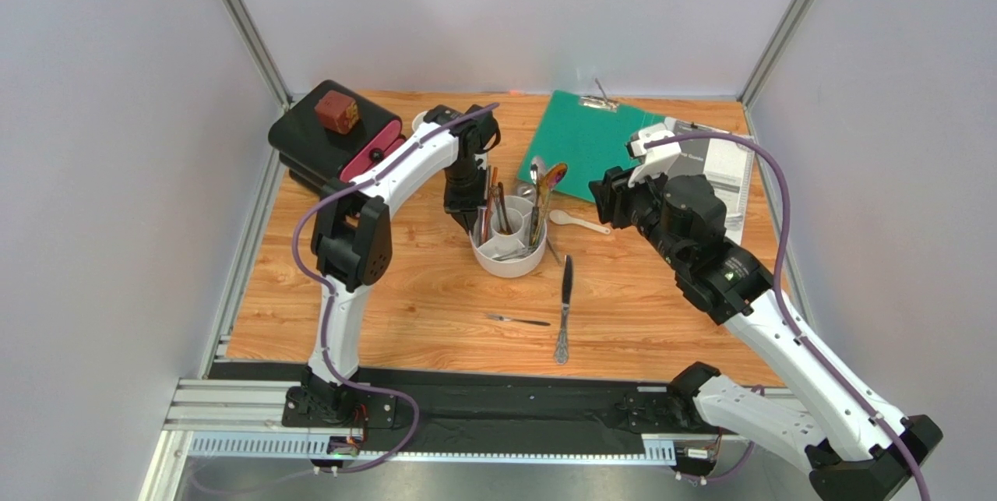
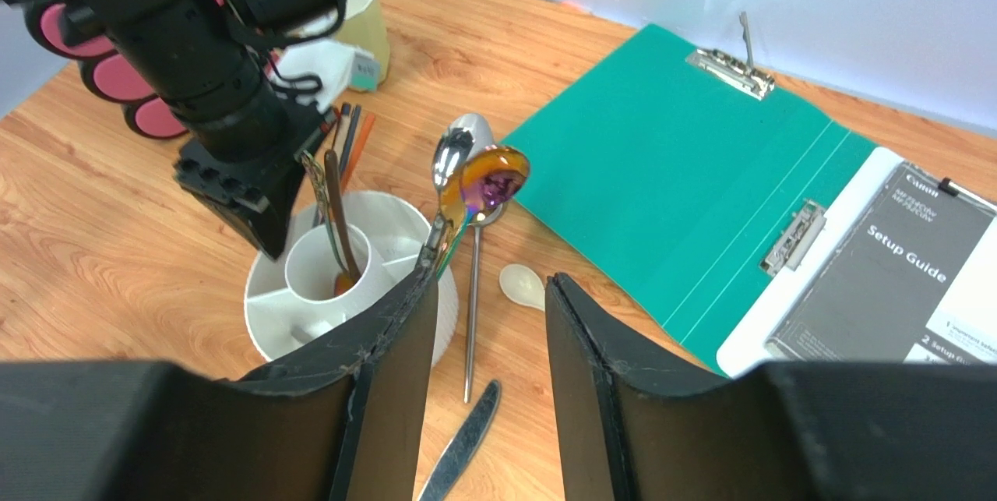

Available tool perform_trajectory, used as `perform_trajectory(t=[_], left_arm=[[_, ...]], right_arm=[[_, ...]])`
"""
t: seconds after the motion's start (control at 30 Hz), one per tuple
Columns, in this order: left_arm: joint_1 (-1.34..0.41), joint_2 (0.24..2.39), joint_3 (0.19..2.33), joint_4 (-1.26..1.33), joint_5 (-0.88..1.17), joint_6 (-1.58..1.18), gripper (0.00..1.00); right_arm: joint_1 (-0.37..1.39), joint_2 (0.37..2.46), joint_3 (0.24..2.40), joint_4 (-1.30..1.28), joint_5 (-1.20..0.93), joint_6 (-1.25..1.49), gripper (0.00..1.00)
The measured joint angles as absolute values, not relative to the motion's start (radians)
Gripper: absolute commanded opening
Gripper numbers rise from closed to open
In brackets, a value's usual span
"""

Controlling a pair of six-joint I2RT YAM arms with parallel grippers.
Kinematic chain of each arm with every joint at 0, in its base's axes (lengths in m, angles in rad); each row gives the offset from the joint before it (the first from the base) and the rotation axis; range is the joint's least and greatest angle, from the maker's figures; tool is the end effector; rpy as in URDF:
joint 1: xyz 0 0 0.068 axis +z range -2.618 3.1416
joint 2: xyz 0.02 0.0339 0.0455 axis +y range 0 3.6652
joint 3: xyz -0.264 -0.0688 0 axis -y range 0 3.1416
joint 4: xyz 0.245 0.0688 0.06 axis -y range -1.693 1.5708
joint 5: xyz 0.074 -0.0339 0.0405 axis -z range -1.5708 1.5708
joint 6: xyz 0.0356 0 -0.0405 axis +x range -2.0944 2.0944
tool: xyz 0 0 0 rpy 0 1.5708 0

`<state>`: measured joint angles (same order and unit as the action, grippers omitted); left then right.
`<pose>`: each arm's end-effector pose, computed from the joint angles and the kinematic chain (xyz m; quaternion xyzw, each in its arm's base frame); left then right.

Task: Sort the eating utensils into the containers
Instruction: Move the storage box to the center of the board.

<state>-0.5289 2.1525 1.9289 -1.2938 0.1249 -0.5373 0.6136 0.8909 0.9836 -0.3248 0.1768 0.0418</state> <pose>0.3630 -0.2173 0.2291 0.0025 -0.9977 0.0673 0.0088 0.1659 0.1092 0.3761 -0.1677 0.7649 0.1334 0.6074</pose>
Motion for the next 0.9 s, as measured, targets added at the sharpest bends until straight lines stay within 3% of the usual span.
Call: perform_trajectory(t=[0.43, 0.87, 0.9], left_arm=[[-0.513, 2.151, 1.983, -1.329, -0.093, -0.492, 0.00], [-0.441, 2.012, 1.744, -1.319, -0.117, -0.492, 0.00], [-0.437, 2.009, 1.739, -1.318, -0.118, -0.492, 0.04]], right_arm=[[0.614, 0.900, 0.889, -0.342, 0.174, 0.067, 0.46], [0.612, 1.077, 0.799, -0.299, 0.092, 0.096, 0.57], [0.612, 1.098, 0.799, -0.290, 0.083, 0.096, 0.58]])
